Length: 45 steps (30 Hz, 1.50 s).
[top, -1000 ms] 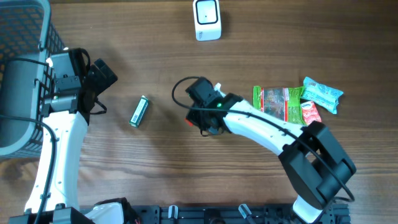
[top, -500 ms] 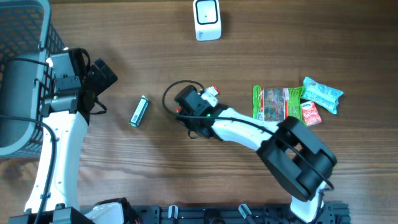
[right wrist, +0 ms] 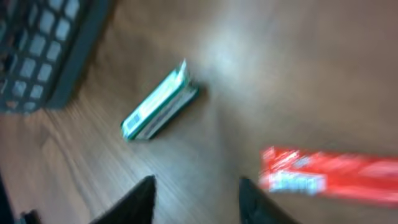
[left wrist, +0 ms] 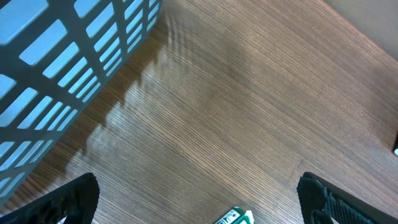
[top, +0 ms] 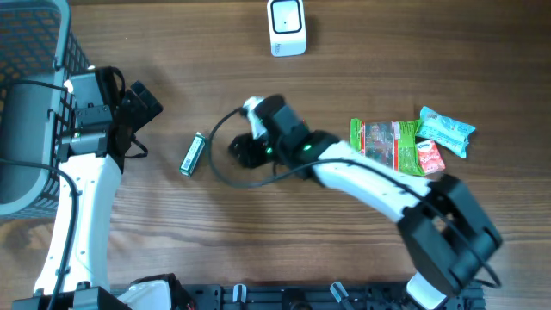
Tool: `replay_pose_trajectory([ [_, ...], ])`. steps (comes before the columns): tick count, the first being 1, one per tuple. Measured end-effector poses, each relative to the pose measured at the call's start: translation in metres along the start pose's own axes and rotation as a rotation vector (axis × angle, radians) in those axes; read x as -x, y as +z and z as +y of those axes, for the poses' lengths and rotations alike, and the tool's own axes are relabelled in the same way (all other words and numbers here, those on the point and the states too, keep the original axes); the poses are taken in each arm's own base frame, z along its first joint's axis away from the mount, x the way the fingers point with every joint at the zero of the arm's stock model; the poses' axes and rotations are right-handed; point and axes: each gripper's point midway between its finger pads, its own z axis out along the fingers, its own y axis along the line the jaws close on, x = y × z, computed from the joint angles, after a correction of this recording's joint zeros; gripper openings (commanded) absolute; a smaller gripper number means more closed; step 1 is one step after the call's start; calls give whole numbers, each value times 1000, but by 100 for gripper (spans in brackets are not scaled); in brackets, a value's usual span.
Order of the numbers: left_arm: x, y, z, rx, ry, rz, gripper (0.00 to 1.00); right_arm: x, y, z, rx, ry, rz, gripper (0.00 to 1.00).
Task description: Scan the item barcode
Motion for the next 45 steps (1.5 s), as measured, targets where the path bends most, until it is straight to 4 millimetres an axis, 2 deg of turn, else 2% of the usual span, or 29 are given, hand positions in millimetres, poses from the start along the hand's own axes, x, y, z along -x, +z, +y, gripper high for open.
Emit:
replay_pose_trajectory([
  [5, 0, 0, 0, 0, 0, 0, 100, 48, -27, -71, -106, 92, -139, 4],
  [7, 0, 0, 0, 0, 0, 1, 100, 59, -32, -83, -140, 99, -185, 5],
  [9, 0, 0, 0, 1, 0, 1, 100, 67, -28, -86, -151, 89, -222, 5],
  [12, 0, 0, 0, 1, 0, 1, 100, 63, -14, -93, -164, 87, -219, 5],
  [18, 0, 0, 0, 0, 0, 1, 100, 31, 22, -136, -287, 122, -151, 7],
  [21, 0, 0, 0, 1, 0, 1, 100, 28, 23, -144, -318, 114, -148, 9],
  [23, 0, 0, 0, 1, 0, 1, 100, 16, 23, -149, -343, 119, -95, 11],
  [26, 0, 0, 0, 1, 0, 0, 100, -14, 22, -153, -362, 147, 25, 13],
  [30, 0, 0, 0, 1, 0, 1, 100, -27, 20, -143, -313, 169, 103, 16],
  [33, 0, 0, 0, 1, 0, 1, 100, -41, 18, -129, -236, 205, 179, 16],
  [39, 0, 0, 0, 1, 0, 1, 100, -88, 4, -99, -115, 342, 403, 20],
  [42, 0, 0, 0, 1, 0, 1, 100, -99, -2, -92, -88, 377, 459, 19],
  [45, 0, 0, 0, 1, 0, 1, 100, -102, -3, -90, -73, 366, 476, 21],
])
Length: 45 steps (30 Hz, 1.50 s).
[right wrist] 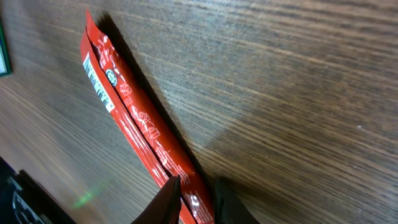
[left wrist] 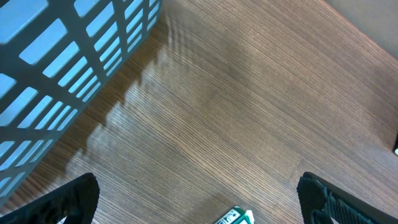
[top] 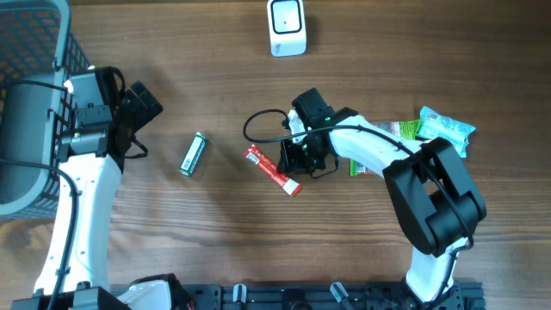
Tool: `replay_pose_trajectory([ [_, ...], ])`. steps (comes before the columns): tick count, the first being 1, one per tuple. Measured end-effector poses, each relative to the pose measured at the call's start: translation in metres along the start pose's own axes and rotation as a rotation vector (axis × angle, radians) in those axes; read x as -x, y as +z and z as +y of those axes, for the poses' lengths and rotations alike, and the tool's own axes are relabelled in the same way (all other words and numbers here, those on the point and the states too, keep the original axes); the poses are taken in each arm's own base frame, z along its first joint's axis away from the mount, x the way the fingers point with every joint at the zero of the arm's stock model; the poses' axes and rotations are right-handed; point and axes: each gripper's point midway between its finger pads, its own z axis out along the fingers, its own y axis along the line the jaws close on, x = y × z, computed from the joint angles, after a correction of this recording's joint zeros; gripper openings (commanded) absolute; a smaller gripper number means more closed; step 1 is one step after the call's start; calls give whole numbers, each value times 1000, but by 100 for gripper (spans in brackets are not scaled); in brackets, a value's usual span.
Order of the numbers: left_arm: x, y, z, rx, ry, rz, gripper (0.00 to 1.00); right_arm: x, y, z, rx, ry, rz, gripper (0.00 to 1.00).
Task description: Scan the item barcode
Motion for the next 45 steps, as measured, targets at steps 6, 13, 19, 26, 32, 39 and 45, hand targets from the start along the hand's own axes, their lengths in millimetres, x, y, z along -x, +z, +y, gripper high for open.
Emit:
replay_pose_trajectory([
  [6, 0, 0, 0, 0, 0, 0, 100, -16, -10, -1, -21, -88, 50, 31],
  [13, 0, 0, 0, 0, 0, 0, 100, -20, -92, 25, -128, -378, -104, 36],
  [19, 0, 0, 0, 0, 0, 0, 100, -21, -94, 5, -241, -456, -106, 33],
  [26, 0, 0, 0, 0, 0, 0, 100, -30, -62, 0, -297, -549, -118, 36],
  [32, 0, 0, 0, 0, 0, 0, 100, -32, -44, 10, -356, -638, -132, 36],
  [39, 0, 0, 0, 0, 0, 0, 100, -30, -27, -5, -449, -651, -106, 33],
  [45, 0, 0, 0, 0, 0, 0, 100, -31, -16, -13, -457, -647, -78, 32],
])
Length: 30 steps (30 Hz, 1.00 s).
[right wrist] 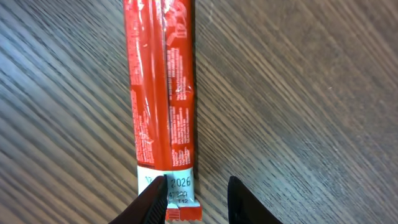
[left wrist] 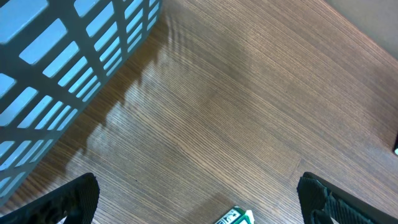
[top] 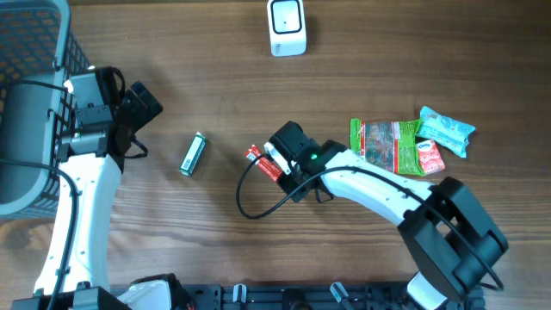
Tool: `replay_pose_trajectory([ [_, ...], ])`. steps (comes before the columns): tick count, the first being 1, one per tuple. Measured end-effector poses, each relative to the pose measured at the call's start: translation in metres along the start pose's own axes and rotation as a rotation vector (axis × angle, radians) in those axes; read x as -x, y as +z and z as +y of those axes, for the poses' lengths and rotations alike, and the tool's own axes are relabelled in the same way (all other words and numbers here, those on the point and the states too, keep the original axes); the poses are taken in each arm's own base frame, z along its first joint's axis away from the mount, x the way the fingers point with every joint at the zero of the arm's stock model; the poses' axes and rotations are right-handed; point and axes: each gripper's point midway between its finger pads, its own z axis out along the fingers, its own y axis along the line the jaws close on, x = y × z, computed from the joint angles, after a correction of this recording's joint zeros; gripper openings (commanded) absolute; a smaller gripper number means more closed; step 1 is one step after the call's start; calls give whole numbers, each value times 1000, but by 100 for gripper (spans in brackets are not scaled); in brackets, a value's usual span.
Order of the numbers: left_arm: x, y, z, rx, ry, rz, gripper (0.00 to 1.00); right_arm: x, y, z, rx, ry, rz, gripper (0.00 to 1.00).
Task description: Scan the item barcode
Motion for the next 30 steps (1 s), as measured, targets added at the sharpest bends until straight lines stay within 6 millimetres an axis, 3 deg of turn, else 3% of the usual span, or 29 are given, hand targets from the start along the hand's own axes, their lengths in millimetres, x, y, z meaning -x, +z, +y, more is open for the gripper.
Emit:
replay_pose_trajectory([
  [17, 0, 0, 0, 0, 0, 0, 100, 0, 8, 8, 47, 8, -30, 27],
  [22, 0, 0, 0, 0, 0, 0, 100, -1, 8, 10, 55, 10, -41, 4],
  [30, 0, 0, 0, 0, 0, 0, 100, -9, -6, 3, 11, -20, -10, 4],
])
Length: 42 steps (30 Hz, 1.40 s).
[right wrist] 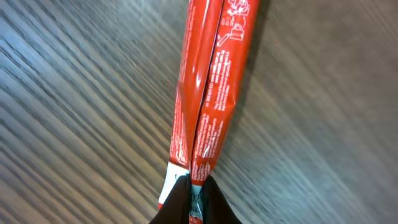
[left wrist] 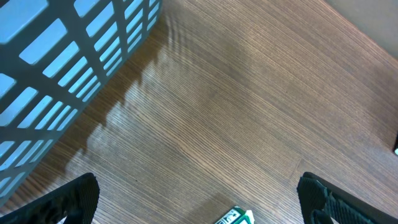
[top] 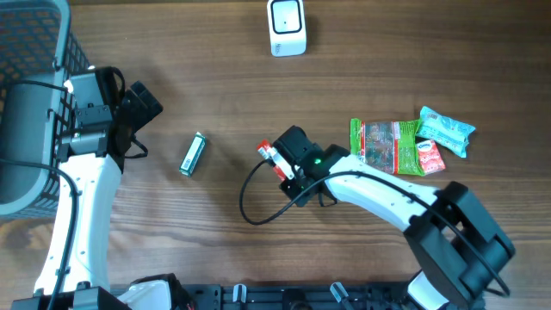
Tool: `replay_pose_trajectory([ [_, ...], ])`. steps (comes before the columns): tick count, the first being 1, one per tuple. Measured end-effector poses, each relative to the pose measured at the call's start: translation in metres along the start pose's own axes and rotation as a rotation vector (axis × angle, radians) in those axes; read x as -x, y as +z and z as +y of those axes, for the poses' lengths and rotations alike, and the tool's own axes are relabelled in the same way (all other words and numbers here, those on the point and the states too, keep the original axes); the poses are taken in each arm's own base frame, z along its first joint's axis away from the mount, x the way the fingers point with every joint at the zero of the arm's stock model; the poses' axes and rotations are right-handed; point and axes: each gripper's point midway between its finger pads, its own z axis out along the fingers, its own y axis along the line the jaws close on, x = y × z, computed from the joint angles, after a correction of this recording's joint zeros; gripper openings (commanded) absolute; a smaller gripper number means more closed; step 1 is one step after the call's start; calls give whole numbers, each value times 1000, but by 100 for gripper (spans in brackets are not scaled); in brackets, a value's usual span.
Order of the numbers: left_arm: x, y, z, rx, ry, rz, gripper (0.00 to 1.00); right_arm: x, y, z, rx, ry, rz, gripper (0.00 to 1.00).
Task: Scan the item barcode
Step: 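Carry the red stick pack up to the white scanner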
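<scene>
The long red snack stick [right wrist: 208, 93] is pinched at its white end by my right gripper [right wrist: 195, 196], which is shut on it. Overhead, only the stick's tip [top: 270, 154] shows beside the right gripper [top: 288, 164] at the table's middle. The white barcode scanner [top: 286, 26] stands at the far edge. My left gripper [left wrist: 199, 199] hangs open near the basket, with its wide-apart fingers [left wrist: 68, 199] over bare wood. A green pack [top: 193, 154] lies between the arms; its corner [left wrist: 235, 217] shows in the left wrist view.
A grey wire basket [top: 34, 95] fills the left edge. Several snack packets [top: 405, 142] lie in a cluster at the right. The right arm's black cable [top: 254, 202] loops over the table in front of the stick.
My right gripper was open around the stick's white end; now it is shut on that end, and the stick appears tilted up off the wood. The left arm has not moved.
My right gripper was over the middle, near the green pack. Then the red stick lay on the wood left of the gripper, which was near the packets. Then the gripper straddled the stick's end, open. Now it grips that end. The left arm stayed still.
</scene>
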Motion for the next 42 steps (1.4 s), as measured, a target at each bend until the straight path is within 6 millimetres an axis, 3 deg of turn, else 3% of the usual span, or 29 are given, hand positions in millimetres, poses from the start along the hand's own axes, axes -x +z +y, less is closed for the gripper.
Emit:
replay_pose_trajectory([
  [4, 0, 0, 0, 0, 0, 0, 100, 17, -32, -2, -19, -3, -102, 4],
  [6, 0, 0, 0, 0, 0, 0, 100, 20, -39, -2, -20, -3, -123, 4],
  [14, 0, 0, 0, -1, 0, 0, 100, 21, -42, -15, -95, -1, -126, 4],
  [28, 0, 0, 0, 0, 0, 0, 100, 21, -46, -20, -126, -75, -110, 4],
  [32, 0, 0, 0, 0, 0, 0, 100, 24, -83, -20, -135, -95, -98, 4],
  [34, 0, 0, 0, 0, 0, 0, 100, 42, -118, -20, -144, -94, -168, 4],
  [37, 0, 0, 0, 0, 0, 0, 100, 51, -159, -25, -169, -87, -192, 4],
  [42, 0, 0, 0, 0, 0, -1, 100, 59, -223, -51, -235, -26, -216, 4],
])
